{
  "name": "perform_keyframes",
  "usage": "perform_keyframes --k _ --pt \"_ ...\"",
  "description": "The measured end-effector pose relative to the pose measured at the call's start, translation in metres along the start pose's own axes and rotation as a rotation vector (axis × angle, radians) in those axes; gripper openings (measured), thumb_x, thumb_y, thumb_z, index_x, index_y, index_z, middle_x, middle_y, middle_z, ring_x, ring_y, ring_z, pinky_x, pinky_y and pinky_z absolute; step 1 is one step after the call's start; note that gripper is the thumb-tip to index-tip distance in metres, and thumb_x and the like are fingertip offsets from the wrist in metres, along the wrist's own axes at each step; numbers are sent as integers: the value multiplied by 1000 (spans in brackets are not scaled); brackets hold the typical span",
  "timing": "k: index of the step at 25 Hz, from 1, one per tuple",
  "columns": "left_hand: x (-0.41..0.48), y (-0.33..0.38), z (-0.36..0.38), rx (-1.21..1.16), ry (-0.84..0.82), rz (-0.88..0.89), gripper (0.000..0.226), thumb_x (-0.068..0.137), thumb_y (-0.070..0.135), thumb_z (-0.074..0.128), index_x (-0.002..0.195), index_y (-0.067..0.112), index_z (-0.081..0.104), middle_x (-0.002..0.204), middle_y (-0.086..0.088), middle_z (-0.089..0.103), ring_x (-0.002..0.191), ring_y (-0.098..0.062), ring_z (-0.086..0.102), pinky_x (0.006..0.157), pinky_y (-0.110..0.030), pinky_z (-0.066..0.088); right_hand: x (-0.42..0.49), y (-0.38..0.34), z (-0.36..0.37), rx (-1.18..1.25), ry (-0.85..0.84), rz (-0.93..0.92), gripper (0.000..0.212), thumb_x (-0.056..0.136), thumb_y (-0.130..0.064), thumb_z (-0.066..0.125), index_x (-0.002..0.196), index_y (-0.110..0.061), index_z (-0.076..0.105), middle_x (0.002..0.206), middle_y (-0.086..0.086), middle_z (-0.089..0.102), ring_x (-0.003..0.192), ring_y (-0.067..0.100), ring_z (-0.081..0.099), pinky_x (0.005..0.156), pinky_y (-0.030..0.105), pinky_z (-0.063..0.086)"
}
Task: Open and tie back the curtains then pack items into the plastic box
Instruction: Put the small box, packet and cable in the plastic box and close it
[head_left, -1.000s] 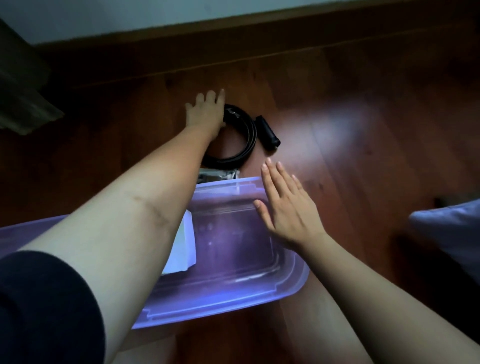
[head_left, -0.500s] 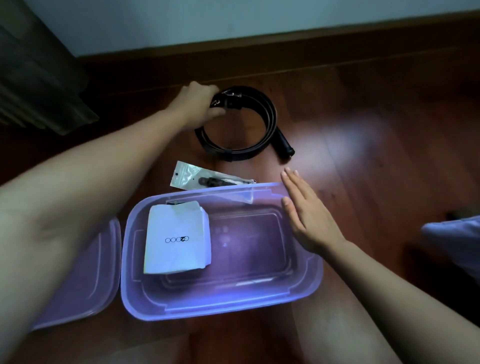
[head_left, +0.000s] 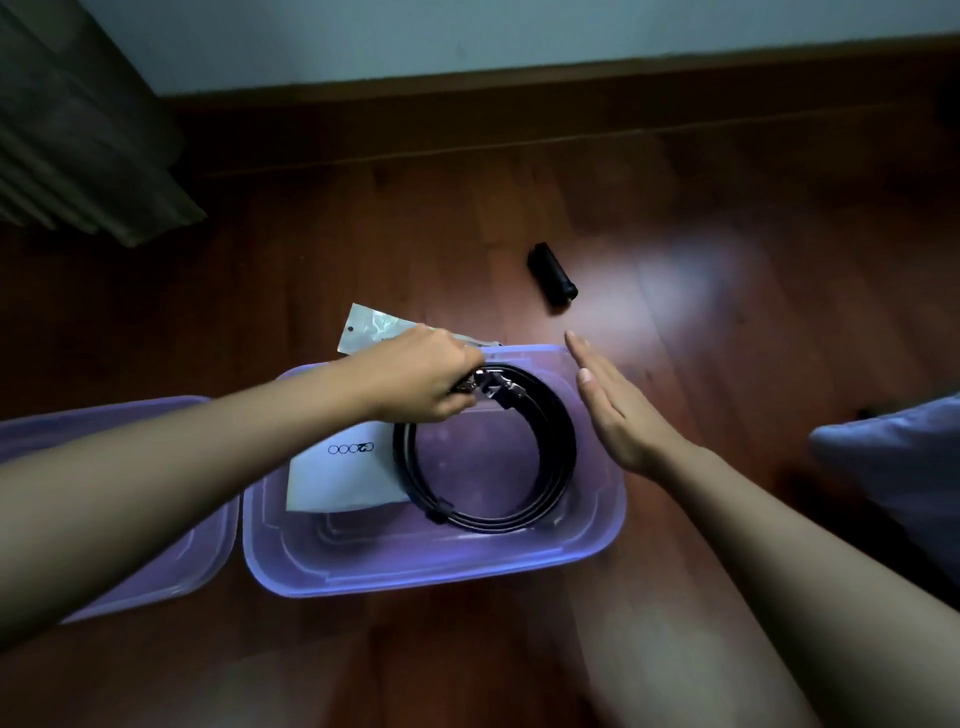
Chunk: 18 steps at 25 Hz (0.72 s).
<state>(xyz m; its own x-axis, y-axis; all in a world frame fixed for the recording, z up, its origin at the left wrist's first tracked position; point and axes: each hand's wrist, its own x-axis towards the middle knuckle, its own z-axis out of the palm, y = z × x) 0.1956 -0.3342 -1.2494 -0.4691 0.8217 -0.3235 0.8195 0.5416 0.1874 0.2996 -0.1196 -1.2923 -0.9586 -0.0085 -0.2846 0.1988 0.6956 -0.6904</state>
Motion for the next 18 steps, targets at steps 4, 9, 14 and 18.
perform_keyframes --k 4,9,14,18 --pt "21 30 23 75 -38 -153 25 93 20 46 111 1 48 111 -21 61 100 -39 57 76 -41 40 0 1 1 -72 -20 -15 64 89 -38 13 148 -14 10 157 -3 8 136 -4 4 109 11 -1" --pt "29 47 40 56 -55 -346 31 93 7 42 123 -1 42 122 -20 53 108 -36 57 81 -39 45 -1 1 4 -113 -4 -19 65 89 -38 12 149 -14 5 158 -3 5 139 -2 2 112 15 -1" --pt "31 54 37 141 -105 -371 28 92 -1 41 114 -1 58 117 -16 62 108 -33 60 75 -35 46 -3 -1 5 -208 4 -26 65 89 -39 12 149 -14 4 158 -3 4 144 7 4 115 20 3" --pt "24 43 14 63 -132 -404 34 88 37 59 95 4 65 100 -12 65 101 -33 61 71 -32 43 -3 0 7 -280 10 -35 65 89 -39 12 149 -14 3 158 -3 4 145 8 3 116 23 2"
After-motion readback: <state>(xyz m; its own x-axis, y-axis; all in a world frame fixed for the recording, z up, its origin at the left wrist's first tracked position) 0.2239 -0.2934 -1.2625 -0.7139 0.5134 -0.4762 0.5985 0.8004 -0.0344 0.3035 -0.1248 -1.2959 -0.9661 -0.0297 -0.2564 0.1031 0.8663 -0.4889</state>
